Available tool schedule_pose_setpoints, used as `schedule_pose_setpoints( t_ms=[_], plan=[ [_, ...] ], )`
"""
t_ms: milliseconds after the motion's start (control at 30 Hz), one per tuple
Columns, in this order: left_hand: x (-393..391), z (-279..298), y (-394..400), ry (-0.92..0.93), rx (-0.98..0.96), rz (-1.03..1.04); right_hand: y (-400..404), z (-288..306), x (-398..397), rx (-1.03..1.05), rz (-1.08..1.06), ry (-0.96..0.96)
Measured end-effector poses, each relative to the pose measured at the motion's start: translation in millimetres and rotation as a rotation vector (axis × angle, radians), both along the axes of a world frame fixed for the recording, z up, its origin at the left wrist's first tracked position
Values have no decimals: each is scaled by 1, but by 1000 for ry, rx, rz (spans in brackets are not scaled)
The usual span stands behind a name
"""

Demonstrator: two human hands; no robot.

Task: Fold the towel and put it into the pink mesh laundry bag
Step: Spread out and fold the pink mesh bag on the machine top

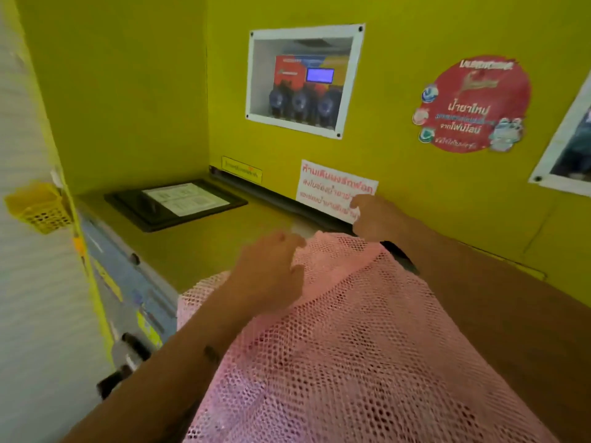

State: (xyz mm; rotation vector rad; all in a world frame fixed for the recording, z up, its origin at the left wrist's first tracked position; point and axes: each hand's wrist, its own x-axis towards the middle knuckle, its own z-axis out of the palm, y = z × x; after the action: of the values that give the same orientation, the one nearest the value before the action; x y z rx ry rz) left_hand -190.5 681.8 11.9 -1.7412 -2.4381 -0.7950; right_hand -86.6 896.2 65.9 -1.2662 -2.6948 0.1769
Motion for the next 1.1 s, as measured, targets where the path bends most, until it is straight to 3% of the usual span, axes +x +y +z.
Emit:
schedule_pose_setpoints(
  t_ms=[67, 133, 200, 400, 500, 600, 667, 767, 867, 1100],
  plan=[
    [11, -14, 12, -37, -214, -129, -6, -2, 15, -19, 0, -216],
    [9, -31, 21, 27, -437, -127, -13, -6, 33, -58, 4, -358],
    [3, -43, 25, 45, -495, -93, -17, -8, 52, -53, 21, -400],
    [-6, -54, 32, 128, -430, -43, -40, -1, 145, -130, 39, -259],
    [-8, -47, 38, 105, -422, 3, -67, -2, 200, -148, 6, -379],
    [17, -29, 39, 238, -296, 7, -89, -7, 255, -244, -130, -469],
    [49, -19, 37, 208, -146, -104, -100, -8, 287, -279, -190, -485],
    [111, -9, 29, -17, -49, -368, -111, -6, 324, -226, -201, -467],
    [180, -3, 17, -89, -113, -569, -112, -4, 352, -174, -186, -357],
    [275, 2, -14, -166, -201, -710, -113, -11, 394, -191, -4, -268]
  ],
)
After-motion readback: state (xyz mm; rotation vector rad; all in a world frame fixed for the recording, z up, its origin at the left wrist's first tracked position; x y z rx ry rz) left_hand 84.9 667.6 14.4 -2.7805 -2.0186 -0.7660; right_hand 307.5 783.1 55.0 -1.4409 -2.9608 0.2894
